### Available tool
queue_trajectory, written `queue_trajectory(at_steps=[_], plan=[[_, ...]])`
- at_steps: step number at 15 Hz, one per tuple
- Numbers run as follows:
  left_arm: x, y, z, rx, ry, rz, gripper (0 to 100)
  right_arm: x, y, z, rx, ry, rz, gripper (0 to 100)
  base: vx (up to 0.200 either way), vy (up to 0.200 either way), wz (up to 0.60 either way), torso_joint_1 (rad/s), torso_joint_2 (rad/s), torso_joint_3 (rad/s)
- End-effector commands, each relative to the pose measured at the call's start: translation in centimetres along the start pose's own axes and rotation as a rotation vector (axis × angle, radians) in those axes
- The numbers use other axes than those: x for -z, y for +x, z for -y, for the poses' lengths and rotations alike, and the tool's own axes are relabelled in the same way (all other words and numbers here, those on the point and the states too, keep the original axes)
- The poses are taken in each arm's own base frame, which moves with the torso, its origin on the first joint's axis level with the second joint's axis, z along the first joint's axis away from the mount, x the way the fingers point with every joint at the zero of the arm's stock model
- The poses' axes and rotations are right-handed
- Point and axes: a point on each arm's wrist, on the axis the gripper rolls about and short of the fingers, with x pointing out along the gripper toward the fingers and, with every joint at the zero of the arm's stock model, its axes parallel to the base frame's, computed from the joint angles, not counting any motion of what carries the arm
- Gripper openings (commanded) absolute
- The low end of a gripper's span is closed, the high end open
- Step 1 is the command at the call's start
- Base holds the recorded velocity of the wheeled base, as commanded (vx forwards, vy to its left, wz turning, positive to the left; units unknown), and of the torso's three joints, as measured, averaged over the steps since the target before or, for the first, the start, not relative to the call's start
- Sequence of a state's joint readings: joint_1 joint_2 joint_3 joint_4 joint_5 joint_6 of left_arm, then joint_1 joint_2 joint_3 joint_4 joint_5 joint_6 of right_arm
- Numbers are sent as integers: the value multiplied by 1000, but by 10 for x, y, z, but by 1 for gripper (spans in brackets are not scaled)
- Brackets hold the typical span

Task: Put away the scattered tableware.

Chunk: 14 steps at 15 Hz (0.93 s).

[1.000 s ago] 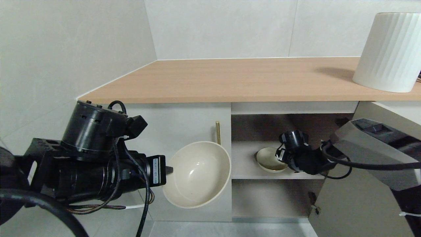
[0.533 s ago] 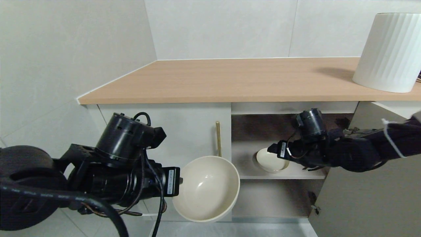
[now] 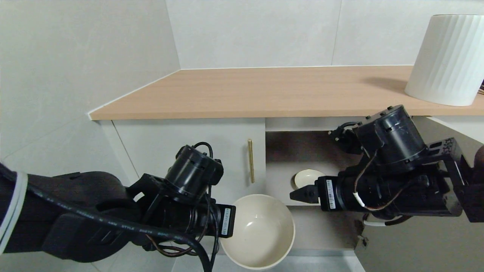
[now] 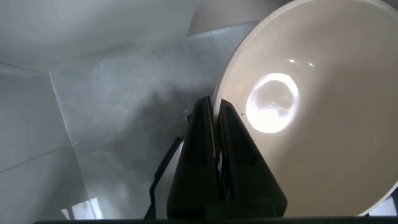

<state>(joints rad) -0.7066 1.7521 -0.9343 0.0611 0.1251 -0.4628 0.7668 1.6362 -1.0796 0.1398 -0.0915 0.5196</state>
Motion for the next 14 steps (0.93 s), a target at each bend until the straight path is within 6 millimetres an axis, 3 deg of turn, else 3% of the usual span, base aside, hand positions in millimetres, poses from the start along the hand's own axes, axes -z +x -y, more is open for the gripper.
queue_trajectory(at_steps=[1,6,12,13,14], plan=[[2,2,3,0,10,-6,0,6,0,-9,-11,-27,-21,100,0,0,0,0,0,0],[3,-6,9,18,21,14,0,26,43,-17,113,-77,-104,100,0,0,0,0,0,0],[6,-7,12,24,31,7,0,30,56,-18,129,-74,-127,100,0,0,0,0,0,0],[6,-7,12,24,31,8,0,30,56,-18,129,-74,-127,0,0,0,0,0,0,0],[6,-7,12,24,31,7,0,29,55,-18,126,-71,-125,0,0,0,0,0,0,0]])
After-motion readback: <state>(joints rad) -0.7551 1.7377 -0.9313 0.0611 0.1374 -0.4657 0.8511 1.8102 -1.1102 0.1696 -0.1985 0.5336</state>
